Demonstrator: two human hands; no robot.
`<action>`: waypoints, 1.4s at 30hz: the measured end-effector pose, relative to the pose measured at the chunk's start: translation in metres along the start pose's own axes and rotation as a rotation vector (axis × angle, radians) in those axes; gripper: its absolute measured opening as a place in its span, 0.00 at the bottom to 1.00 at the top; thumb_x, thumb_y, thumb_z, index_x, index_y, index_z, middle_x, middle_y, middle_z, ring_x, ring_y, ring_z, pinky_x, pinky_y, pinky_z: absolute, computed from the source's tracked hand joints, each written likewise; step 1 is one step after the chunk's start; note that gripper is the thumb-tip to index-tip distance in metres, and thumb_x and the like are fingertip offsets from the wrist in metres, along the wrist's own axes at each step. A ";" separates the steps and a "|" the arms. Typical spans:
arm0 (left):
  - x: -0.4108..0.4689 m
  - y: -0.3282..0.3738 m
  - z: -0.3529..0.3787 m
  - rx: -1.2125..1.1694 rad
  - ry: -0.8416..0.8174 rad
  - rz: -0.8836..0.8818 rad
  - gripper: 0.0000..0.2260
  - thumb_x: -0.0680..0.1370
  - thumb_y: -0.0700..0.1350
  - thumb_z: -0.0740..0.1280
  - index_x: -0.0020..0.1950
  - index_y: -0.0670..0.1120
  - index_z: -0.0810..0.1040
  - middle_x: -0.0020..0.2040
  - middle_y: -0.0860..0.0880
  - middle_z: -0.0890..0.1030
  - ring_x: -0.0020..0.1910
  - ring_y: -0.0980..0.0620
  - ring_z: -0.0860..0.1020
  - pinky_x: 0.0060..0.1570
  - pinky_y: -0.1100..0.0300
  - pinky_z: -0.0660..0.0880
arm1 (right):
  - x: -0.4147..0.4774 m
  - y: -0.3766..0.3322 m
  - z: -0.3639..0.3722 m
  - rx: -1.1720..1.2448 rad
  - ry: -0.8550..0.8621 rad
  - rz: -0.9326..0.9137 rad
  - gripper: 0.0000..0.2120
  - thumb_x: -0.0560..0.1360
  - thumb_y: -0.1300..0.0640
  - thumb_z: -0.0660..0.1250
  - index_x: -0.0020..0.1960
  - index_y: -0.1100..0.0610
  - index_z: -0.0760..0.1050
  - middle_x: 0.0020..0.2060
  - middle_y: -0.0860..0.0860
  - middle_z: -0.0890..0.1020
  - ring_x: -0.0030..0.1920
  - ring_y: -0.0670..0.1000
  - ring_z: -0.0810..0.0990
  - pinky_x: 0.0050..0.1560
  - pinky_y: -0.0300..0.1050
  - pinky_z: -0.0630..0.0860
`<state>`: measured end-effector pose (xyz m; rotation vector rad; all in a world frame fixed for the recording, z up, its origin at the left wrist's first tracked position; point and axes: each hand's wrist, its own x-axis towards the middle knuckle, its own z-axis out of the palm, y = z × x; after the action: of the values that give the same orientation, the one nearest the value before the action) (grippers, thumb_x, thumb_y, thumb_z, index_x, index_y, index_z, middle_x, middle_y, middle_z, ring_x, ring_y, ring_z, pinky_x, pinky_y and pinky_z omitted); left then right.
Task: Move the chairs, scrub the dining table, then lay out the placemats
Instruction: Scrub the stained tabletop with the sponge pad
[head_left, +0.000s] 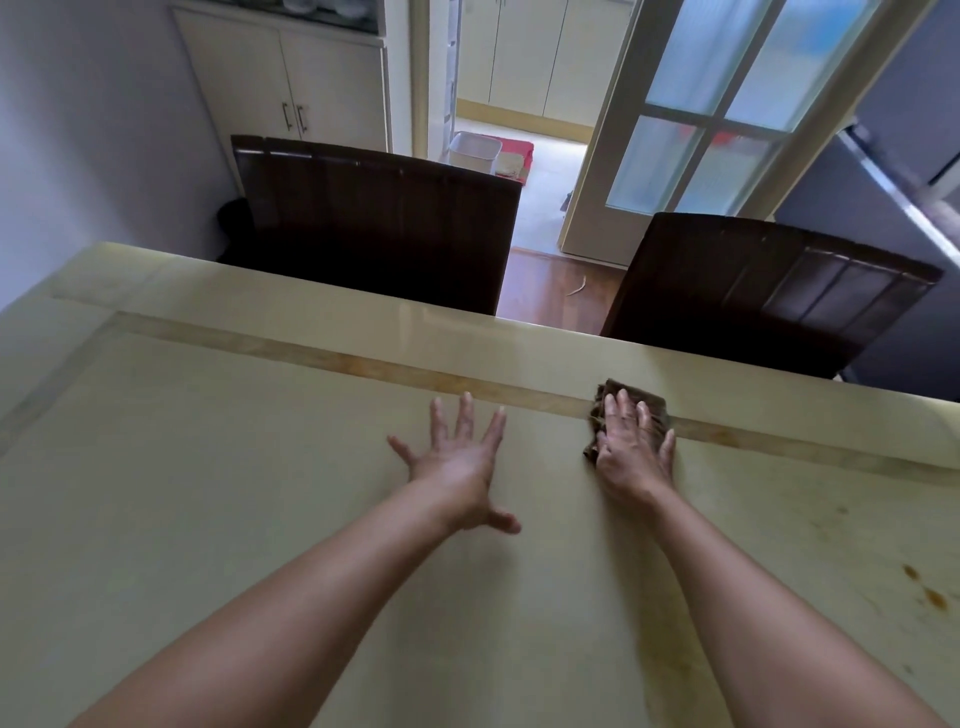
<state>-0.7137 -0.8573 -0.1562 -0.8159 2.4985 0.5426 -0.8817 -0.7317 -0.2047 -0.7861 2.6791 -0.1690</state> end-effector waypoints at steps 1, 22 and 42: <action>0.008 0.007 0.000 -0.004 -0.017 0.000 0.56 0.64 0.66 0.72 0.75 0.57 0.32 0.74 0.48 0.27 0.72 0.39 0.28 0.62 0.23 0.43 | 0.000 0.001 -0.001 -0.002 -0.004 -0.007 0.27 0.82 0.56 0.47 0.78 0.52 0.41 0.77 0.46 0.39 0.76 0.49 0.37 0.73 0.59 0.35; 0.027 0.017 0.007 0.013 -0.111 -0.059 0.56 0.64 0.66 0.71 0.73 0.60 0.31 0.73 0.49 0.25 0.72 0.40 0.27 0.62 0.23 0.42 | 0.095 -0.094 -0.018 -0.005 -0.074 -0.326 0.27 0.81 0.57 0.48 0.78 0.51 0.43 0.77 0.46 0.41 0.77 0.50 0.38 0.73 0.60 0.34; 0.024 0.021 0.004 0.031 -0.099 -0.077 0.55 0.63 0.67 0.71 0.73 0.61 0.31 0.73 0.51 0.25 0.72 0.40 0.28 0.63 0.24 0.44 | 0.048 0.068 -0.038 0.015 0.011 0.034 0.27 0.82 0.54 0.48 0.78 0.53 0.43 0.77 0.47 0.41 0.77 0.52 0.40 0.73 0.62 0.38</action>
<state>-0.7434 -0.8505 -0.1677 -0.8488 2.3696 0.5042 -0.9667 -0.7000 -0.1972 -0.7368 2.6966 -0.1856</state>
